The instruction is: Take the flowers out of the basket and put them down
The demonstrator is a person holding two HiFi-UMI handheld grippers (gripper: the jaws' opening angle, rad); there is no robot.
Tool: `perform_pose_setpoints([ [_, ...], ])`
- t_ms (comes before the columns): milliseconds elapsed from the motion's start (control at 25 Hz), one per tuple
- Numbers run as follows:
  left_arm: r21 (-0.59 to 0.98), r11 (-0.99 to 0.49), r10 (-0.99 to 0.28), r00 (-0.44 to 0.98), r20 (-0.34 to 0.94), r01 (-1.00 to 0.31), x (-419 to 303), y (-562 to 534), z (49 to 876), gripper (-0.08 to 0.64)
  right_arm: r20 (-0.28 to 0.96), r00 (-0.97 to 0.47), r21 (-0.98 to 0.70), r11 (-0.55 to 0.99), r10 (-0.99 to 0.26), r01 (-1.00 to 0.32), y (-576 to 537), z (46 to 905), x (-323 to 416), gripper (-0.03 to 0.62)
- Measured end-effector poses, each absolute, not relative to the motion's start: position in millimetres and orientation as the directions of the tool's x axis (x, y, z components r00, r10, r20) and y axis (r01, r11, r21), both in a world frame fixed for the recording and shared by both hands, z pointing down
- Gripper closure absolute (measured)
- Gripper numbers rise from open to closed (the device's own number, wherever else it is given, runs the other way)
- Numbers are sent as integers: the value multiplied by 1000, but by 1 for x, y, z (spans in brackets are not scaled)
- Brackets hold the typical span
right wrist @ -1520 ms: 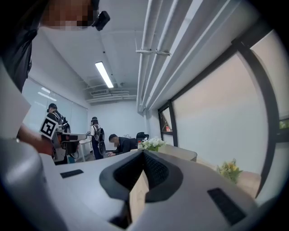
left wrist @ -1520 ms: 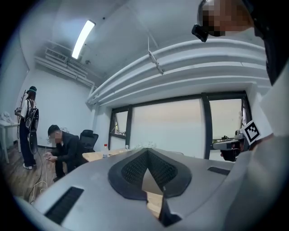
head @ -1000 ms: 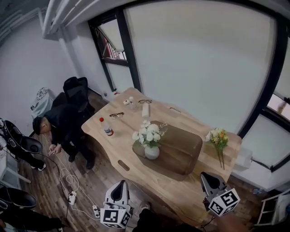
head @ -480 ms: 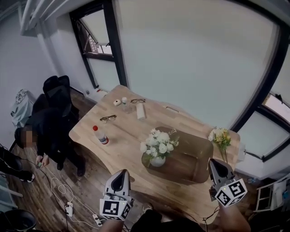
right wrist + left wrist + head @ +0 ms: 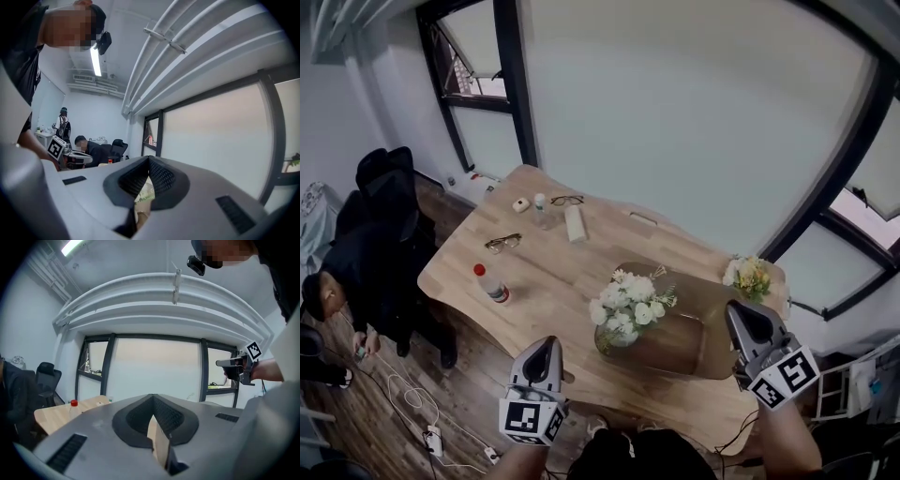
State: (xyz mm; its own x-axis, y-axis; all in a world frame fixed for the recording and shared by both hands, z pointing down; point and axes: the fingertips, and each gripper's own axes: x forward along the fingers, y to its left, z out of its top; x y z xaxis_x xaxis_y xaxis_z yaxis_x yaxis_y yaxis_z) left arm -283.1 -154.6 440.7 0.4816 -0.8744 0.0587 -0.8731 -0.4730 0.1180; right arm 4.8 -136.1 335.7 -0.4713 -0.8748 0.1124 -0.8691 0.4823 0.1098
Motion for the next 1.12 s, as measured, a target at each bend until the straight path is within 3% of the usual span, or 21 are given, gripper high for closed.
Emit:
perform_pose_setpoints([
  [320, 108, -493, -864, 501, 55, -863, -266, -167, 432, 558, 122, -548, 122, 561, -827, -819, -167, 341, -7, 571],
  [680, 78, -422, -903, 427, 55, -903, -271, -179, 429, 558, 136, -576, 68, 588, -806, -806, -208, 399, -4, 571],
  [1120, 83, -362, -921, 371, 123, -928, -276, -179, 453, 558, 380, -616, 3, 667, -690, -745, -232, 528, -9, 571],
])
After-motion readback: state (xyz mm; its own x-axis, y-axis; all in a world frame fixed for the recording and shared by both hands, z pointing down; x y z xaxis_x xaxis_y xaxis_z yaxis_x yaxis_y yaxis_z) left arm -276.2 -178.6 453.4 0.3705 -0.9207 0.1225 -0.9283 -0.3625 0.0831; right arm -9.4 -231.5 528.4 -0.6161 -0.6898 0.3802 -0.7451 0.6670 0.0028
